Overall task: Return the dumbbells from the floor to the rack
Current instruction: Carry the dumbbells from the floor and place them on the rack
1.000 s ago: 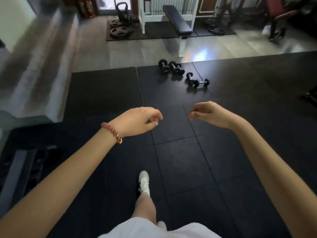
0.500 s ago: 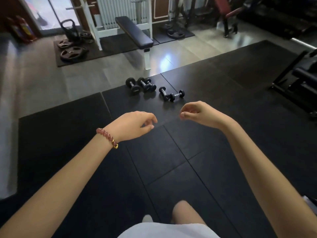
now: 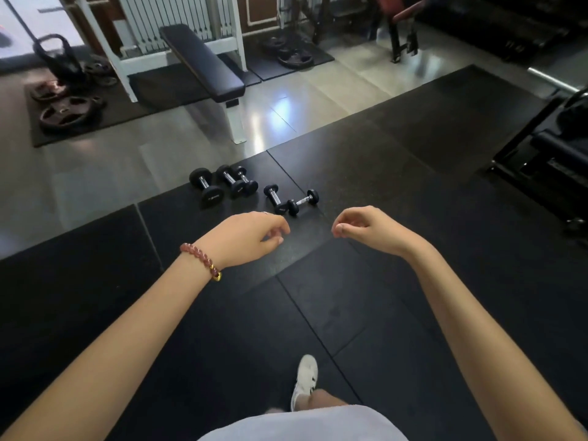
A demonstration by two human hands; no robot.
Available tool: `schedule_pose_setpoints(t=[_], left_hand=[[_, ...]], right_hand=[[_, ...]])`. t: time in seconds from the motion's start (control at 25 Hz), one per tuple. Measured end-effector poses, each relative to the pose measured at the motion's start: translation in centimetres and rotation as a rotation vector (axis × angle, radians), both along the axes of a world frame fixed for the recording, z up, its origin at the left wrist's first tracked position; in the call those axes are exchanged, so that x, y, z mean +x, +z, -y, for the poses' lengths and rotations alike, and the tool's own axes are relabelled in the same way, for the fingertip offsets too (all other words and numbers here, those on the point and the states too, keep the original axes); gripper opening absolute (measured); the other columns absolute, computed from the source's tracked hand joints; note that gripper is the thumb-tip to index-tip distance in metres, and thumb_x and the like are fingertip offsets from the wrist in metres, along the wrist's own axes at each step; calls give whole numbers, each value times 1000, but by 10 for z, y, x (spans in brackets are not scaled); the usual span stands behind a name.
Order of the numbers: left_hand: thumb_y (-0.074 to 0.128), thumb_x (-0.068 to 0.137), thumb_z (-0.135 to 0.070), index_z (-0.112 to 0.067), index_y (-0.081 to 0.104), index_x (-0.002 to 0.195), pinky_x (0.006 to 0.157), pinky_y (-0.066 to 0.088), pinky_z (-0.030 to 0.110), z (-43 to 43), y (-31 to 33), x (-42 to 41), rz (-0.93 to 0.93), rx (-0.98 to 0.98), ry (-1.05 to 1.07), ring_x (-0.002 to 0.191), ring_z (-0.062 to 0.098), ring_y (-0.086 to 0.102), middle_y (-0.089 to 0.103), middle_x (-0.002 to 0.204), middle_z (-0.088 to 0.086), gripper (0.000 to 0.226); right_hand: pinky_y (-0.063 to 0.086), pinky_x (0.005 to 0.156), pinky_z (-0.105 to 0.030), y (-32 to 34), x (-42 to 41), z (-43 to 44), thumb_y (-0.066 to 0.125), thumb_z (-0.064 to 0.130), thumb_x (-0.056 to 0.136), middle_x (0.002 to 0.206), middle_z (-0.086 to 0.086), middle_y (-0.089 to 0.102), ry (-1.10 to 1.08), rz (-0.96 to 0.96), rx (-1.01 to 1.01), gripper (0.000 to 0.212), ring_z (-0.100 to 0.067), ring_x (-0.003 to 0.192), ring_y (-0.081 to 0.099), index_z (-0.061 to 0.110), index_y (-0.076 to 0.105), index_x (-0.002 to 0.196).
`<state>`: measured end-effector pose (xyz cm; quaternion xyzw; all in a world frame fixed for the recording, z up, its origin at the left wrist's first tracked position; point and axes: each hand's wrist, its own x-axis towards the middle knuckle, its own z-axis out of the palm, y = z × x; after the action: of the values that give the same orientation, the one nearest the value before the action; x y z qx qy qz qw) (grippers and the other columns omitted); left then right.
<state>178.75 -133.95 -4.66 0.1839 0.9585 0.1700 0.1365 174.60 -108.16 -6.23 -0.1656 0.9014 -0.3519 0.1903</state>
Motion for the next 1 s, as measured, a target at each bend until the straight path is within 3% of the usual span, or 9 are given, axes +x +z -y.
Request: schedule_pose_setpoints(t=[0.24,0.44,0.64,1.0], left_hand=[[48,93,-30,-35,56,116,91,47,32,14,-4,-147,58,-7,35,99,5,59,63,107,-16,25],[48,94,-29,-32,57,119,92,48,30,45,-16,-280,81,-21,65,102,5,59,63,110,-16,27],[46,94,-28,-29,57,118,89,49,36,47,-30,-389,150,-40,18,100,9,60,65,107,-11,26],[51,93,-26,-29,58,116,84,49,31,-13,-64,-549,237,68,29,88,8,58,63,95,-14,25]], right_hand=[[49,87,-31,-5,-172,17,60,25,87,81,11,72,22,81,-85,12,-7,85,67,21,70,82],[45,74,-24,-10,-299,50,56,29,91,82,16,69,124,48,70,13,3,78,60,25,68,88],[49,88,-31,-5,-397,41,55,28,92,91,10,71,75,91,63,14,-8,92,65,22,68,92],[49,93,-35,-60,-568,8,58,23,90,92,1,73,174,216,-22,12,-18,95,67,16,68,90]])
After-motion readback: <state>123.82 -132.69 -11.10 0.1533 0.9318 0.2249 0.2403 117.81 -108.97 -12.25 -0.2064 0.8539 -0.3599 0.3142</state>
